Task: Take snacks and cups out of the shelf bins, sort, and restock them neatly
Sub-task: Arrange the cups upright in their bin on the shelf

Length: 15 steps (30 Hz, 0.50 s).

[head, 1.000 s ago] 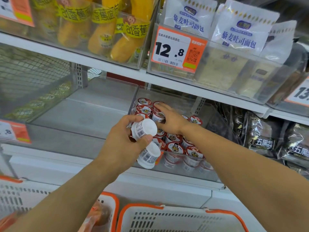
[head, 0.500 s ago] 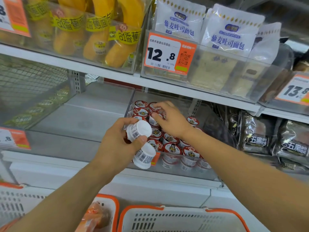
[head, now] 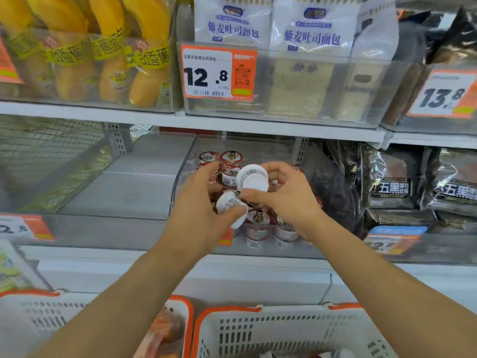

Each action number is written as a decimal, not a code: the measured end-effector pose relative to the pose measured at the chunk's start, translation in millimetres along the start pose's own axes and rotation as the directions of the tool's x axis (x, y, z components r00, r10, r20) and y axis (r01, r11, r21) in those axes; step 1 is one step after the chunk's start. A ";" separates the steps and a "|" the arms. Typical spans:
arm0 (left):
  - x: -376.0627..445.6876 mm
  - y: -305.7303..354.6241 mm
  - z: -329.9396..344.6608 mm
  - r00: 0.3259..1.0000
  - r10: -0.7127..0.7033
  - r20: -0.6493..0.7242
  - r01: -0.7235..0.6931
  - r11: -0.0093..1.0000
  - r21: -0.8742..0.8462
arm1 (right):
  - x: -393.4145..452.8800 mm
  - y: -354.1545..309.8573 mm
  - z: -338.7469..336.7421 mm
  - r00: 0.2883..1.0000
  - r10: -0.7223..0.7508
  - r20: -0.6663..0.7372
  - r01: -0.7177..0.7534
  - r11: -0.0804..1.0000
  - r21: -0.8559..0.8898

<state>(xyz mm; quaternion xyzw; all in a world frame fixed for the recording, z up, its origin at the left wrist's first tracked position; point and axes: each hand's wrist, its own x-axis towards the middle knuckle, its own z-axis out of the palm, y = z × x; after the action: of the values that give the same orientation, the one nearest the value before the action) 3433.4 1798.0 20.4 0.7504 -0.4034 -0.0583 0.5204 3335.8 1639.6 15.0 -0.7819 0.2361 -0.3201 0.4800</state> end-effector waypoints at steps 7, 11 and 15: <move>30.6 -13.7 8.1 0.988 0.124 -0.088 -0.103 0.972 0.209 | 35.6 40.5 12.6 0.996 -0.091 0.002 0.089 0.962 -0.259; 37.8 -40.2 16.1 0.983 0.171 0.072 -0.186 0.894 0.407 | 46.3 50.3 11.7 0.979 -0.129 0.158 0.170 0.943 -0.284; 45.9 -44.0 9.6 0.968 0.138 0.210 -0.219 0.872 0.437 | 49.2 53.4 8.7 0.970 -0.103 0.221 0.167 0.940 -0.296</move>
<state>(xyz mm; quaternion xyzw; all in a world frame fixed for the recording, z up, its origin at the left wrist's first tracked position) 3483.2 1766.2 -5.1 0.8029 -0.5171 0.0218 0.2957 3372.4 1588.7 -22.6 -0.8908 0.1796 -0.2299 0.3483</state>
